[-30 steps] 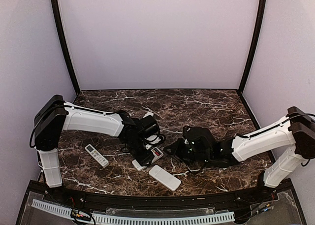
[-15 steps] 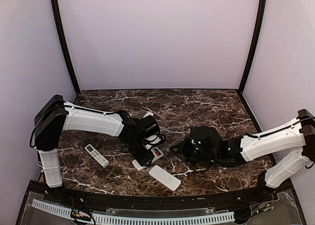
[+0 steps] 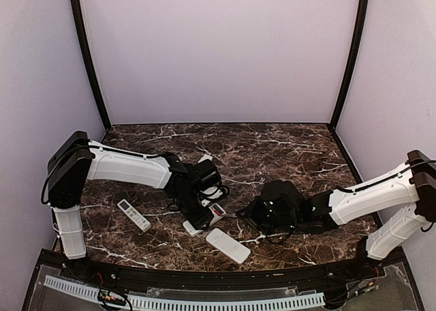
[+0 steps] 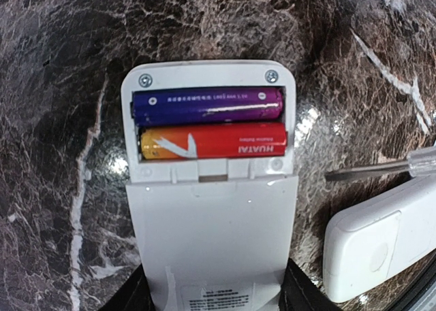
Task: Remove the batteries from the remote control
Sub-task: Remove the battery from the remote control without the battery cover.
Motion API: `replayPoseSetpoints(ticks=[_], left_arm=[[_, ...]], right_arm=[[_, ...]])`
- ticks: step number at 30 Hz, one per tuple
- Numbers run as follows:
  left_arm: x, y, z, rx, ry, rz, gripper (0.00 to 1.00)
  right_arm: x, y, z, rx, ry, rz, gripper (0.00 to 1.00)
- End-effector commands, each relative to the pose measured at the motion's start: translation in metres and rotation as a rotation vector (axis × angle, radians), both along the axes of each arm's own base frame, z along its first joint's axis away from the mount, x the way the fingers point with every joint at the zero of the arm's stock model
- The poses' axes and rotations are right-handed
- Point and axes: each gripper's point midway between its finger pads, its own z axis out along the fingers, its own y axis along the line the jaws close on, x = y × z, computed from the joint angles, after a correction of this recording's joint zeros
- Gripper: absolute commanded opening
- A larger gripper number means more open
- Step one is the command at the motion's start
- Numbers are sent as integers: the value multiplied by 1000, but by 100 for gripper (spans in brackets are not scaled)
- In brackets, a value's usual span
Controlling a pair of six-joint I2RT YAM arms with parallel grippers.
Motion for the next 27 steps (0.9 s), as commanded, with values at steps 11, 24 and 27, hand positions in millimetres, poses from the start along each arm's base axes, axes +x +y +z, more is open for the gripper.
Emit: replayPoseSetpoints(ticks=[11,24,27], left_arm=[[-4,-8,-17,3,17,-36,10],[-4,-8,-17,4,17,-37,10],[-4,-8,-17,5,17,-37,10]], right_arm=[[-2,-1,-13,-29,16,-12,0],[2,3,-12,-33,-3,-12,0],[3,3,-10,-31,-12,-12,0]])
